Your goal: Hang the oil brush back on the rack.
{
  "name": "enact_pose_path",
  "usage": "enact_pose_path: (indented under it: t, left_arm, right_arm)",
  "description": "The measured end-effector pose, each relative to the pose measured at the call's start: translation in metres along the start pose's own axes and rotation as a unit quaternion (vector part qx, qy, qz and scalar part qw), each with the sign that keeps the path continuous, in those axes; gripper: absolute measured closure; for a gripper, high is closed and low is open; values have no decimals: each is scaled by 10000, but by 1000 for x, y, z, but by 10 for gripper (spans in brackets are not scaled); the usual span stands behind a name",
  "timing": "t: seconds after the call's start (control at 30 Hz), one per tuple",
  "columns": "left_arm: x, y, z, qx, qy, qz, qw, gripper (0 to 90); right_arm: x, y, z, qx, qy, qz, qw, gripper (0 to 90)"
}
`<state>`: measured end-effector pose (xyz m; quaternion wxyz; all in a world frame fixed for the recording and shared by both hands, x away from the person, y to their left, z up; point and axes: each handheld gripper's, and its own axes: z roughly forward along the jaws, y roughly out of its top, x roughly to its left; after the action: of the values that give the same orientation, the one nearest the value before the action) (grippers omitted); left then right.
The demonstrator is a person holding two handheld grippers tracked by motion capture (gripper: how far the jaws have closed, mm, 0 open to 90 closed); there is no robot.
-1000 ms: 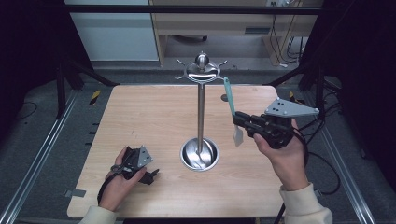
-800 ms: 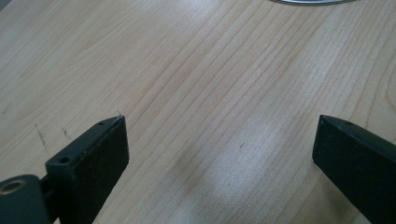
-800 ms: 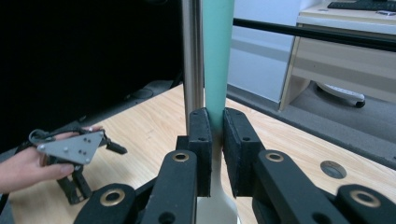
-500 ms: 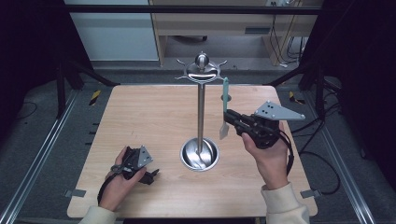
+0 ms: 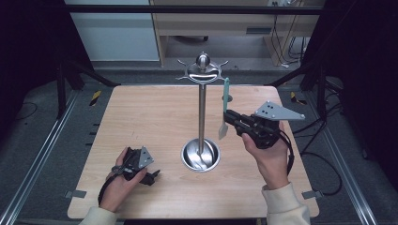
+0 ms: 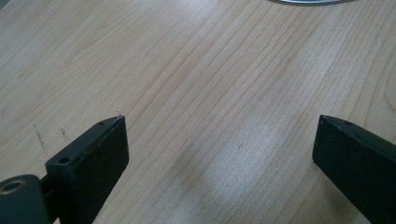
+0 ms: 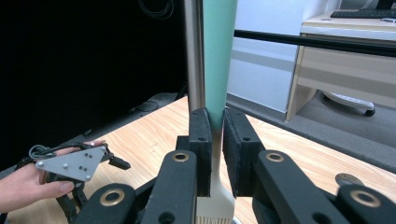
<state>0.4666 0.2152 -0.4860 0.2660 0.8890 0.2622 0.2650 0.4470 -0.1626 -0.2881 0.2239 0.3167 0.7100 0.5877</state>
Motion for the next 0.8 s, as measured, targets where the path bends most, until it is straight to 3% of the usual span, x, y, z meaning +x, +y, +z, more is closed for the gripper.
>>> enact_pose_path:
  t: [0.6, 0.8]
  left_arm:
    - [1, 0, 0, 13, -6, 12, 10000, 33]
    - [1, 0, 0, 6, -2, 12, 10000, 33]
  right_arm:
    - [-4, 5, 6, 183, -15, -58, 9998, 787]
    - [-4, 7, -4, 275, -230, -175, 9992, 674]
